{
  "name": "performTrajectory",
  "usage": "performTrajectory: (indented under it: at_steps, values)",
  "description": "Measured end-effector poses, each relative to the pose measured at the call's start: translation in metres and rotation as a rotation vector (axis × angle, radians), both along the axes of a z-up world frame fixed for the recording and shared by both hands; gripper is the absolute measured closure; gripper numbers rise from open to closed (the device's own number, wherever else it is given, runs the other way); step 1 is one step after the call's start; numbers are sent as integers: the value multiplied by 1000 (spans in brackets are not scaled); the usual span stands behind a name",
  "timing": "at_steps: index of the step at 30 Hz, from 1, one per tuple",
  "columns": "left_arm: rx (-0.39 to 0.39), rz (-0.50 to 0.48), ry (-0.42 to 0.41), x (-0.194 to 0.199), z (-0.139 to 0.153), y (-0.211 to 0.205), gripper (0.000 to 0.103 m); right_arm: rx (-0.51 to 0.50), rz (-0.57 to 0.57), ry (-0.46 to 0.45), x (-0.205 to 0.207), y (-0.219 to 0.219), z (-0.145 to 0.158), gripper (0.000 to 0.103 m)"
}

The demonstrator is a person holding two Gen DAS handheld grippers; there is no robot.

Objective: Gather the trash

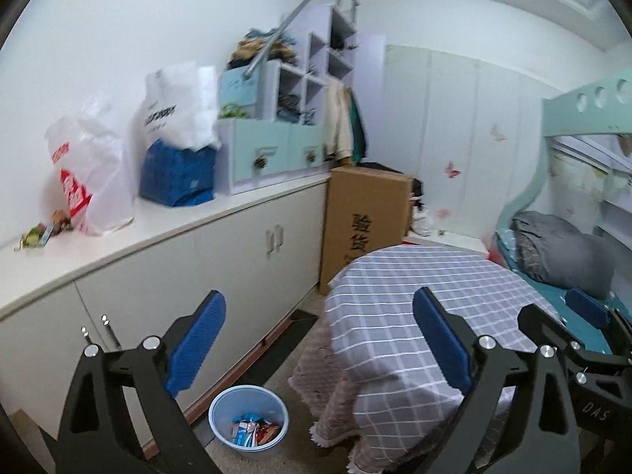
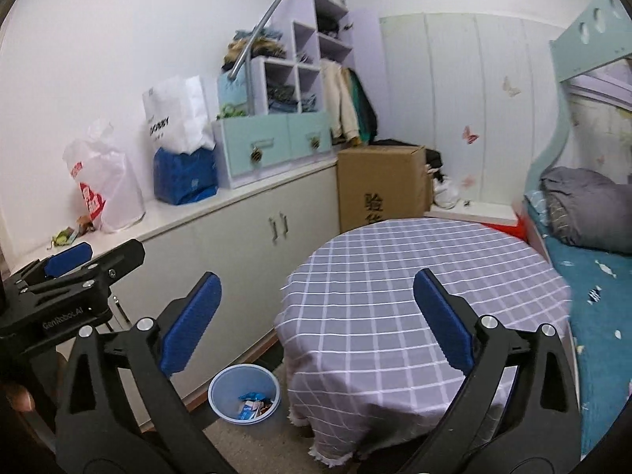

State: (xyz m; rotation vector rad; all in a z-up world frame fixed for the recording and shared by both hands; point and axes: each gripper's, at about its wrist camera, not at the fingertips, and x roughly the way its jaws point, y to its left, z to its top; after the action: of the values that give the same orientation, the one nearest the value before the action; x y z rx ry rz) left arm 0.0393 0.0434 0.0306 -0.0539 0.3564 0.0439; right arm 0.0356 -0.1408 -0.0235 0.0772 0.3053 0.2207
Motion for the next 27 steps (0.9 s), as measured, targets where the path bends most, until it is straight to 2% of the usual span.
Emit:
performTrajectory:
  at_steps: [6,12,19,27]
  values:
    - [5,-41,-63,-36,15,-25,9,-12,-67,-61,-44,-22,9,7]
    - [13,-83,-79,-51,21,-34,9,-35,-132,-139,-74,-32,15,7]
    - [58,-99,-121,-63,26,-43,9,-43,-162,-177,-94,-40,16,6]
    - [64,-140,-127,-69,25,-54,9,-24,-177,-209,-106,-48,20,6]
